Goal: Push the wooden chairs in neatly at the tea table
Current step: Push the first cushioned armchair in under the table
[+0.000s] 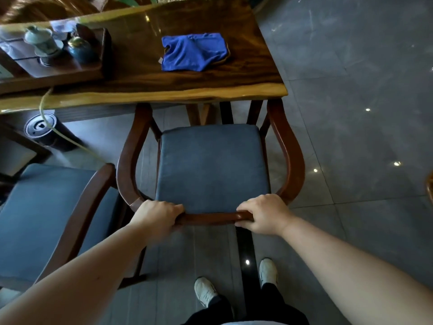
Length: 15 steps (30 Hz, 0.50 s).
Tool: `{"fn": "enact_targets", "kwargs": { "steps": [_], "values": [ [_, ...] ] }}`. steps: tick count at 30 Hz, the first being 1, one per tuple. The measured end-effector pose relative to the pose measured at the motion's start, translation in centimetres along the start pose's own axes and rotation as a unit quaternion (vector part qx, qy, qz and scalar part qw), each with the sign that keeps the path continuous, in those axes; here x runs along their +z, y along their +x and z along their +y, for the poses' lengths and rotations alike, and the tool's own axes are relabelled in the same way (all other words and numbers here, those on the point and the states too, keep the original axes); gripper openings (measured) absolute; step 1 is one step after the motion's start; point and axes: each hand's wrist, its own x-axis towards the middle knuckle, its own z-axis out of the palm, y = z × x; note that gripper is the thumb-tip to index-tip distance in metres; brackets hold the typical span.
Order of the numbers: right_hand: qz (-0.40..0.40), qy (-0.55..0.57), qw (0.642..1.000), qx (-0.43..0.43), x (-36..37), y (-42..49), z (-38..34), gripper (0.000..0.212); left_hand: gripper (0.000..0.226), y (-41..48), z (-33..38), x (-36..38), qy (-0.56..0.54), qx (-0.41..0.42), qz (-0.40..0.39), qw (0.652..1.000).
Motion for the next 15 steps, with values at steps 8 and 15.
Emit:
{"fn": "enact_targets", "kwargs": {
  "steps": [8, 15],
  "values": [
    [-0.014, -0.027, 0.999, -0.011, -1.5, 0.5, 0.8, 0.043, 0.026, 0.7, 0.3, -0.4, 0.010, 0.001, 0.021, 1.000],
    [-0.064, -0.011, 0.998, 0.020, -0.8, -0.8, -0.3, 0.039, 0.026, -0.3, 1.1, 0.4, 0.009, 0.015, 0.022, 1.000]
  ]
}}
